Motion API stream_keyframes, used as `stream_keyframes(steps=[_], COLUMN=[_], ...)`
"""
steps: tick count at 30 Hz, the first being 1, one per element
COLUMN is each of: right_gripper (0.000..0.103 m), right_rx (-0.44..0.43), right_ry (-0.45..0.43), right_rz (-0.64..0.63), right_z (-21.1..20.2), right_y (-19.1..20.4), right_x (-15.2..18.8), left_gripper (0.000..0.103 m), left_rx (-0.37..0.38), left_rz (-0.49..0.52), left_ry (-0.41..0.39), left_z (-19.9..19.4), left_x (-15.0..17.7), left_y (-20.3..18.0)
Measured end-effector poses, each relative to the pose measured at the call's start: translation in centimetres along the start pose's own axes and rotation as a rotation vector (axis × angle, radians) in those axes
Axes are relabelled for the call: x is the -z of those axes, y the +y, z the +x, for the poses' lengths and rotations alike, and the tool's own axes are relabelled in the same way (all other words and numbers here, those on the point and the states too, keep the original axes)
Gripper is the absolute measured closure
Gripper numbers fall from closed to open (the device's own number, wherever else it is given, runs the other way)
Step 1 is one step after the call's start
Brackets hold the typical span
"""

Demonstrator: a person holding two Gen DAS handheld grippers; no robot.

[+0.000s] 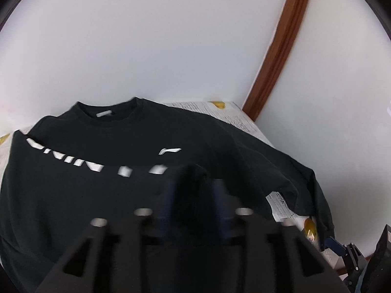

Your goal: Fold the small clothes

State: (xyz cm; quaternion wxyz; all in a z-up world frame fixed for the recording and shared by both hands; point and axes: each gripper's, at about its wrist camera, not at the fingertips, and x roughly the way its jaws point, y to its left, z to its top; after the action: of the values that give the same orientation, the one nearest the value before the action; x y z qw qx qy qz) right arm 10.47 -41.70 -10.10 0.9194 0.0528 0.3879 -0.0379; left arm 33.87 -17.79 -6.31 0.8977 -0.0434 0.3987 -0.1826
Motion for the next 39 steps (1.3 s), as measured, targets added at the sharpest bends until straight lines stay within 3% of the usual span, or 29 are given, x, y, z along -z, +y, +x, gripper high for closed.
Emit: stream_keyframes(steps=[1, 8, 12, 18, 24, 29, 31, 32, 33, 34, 36, 39], right_gripper=[0.023, 0.023, 0.029, 0.031, 0.031, 0.032, 0.052, 0.053, 0.064, 0.088, 0.089, 0.091], right_rx=[-0.008, -0.083, -0.131, -0.136, -0.135, -0.166, -0.175, -0.165, -0.150, -0.160, -0.166, -0.211], right_ry=[-0.003, -0.001, 0.028, 0.097, 0.201, 0.201, 0.195, 0.193, 0.183, 0.178, 0.160, 0.076], right_rz=[-0.011, -0.112, -0.117, -0.138, -0.063, -0.013, -0.022, -0.037, -0.063, -0.085, -0.120, -0.096], right_z=[0.1, 1.9, 4.3, 10.0, 16.3, 18.7, 19.1, 19.5, 19.6, 19.6, 19.3, 16.9], right_y=[0.5, 5.8, 8.1, 10.8, 10.5, 10.4, 10.8, 11.2, 11.8, 12.1, 12.6, 11.4], right_x=[-0.3, -3.6, -5.7, -7.8, -8.5, -9.2, -9.5, -9.8, -9.9, -10.1, -10.7, -12.3], left_gripper=[0.054, 0.052, 0.048, 0.048, 0.048, 0.048, 0.051, 0.064, 0.073, 0.085, 0.091, 0.091], left_rx=[-0.018, -0.152, -0.330, -0.480, -0.515, -0.504, -0.491, -0.480, -0.459, -0.442, -0.452, -0.474], left_rz=[0.000, -0.035, -0.095, -0.197, -0.250, -0.167, -0.154, -0.146, -0.134, -0.129, -0.118, -0.105], left_ry=[-0.016, -0.036, -0.024, 0.045, 0.108, 0.108, 0.093, 0.088, 0.085, 0.085, 0.074, 0.062], left_z=[-0.8, -5.5, -8.1, -9.4, -8.2, -6.0, -5.4, -5.2, -5.0, -4.9, -5.0, -5.2], left_x=[0.2, 1.9, 4.3, 8.3, 11.1, 10.9, 10.4, 10.1, 9.9, 9.8, 9.7, 10.1], left_y=[0.5, 7.7, 15.3, 25.6, 32.1, 33.0, 32.7, 32.6, 32.3, 32.1, 31.6, 31.4])
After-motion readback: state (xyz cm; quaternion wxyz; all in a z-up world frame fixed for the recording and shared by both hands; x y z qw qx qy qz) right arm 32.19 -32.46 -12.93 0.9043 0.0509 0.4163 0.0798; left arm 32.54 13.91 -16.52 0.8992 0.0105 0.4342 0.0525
